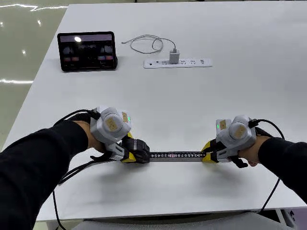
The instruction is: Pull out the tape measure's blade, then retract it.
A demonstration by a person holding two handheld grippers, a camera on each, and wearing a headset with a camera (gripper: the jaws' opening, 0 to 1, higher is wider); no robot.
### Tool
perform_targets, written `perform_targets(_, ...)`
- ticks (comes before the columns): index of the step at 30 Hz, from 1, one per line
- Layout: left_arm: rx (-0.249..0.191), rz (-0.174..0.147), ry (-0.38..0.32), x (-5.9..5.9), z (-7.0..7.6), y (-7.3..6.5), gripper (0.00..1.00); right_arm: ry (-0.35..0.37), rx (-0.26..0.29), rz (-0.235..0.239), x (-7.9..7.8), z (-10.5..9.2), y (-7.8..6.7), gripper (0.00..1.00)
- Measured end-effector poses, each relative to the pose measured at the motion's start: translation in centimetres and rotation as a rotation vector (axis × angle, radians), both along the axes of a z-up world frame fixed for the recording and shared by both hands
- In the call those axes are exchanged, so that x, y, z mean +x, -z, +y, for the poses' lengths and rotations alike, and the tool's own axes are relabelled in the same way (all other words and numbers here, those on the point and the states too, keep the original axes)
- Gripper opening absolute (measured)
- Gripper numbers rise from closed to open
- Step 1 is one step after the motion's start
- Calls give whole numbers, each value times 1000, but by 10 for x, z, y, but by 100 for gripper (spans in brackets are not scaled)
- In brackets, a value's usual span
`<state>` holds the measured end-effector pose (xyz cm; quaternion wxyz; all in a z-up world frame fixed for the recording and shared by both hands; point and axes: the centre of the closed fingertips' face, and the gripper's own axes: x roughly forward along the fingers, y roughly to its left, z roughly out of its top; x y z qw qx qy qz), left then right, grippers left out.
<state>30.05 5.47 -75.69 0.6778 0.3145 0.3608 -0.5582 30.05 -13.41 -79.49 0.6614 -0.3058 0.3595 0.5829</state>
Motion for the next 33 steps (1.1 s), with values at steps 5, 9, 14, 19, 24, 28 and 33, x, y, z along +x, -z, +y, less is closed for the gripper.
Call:
perform_targets(5,1,-1,0,0,0,0,30,3,-8,0,0,-5,0,8)
perform_targets(9,1,-2,-1,0,0,0,30,5,-14,0,0,-9,0,8)
perform_targets(14,2,-4,-2,-1,0,0,30,6,-21,-1,0,-14,0,8)
perform_targets(19,2,-5,-5,-1,0,0,30,5,-27,-6,1,-19,0,8)
perform_targets(24,2,-3,-8,-1,0,0,30,9,-35,-5,1,-22,0,8)
perform_targets(28,1,-2,-12,-1,0,0,30,11,-43,-5,1,-26,0,8)
perform_targets(33,-5,-2,-16,0,0,0,30,13,-54,-8,2,-31,0,8)
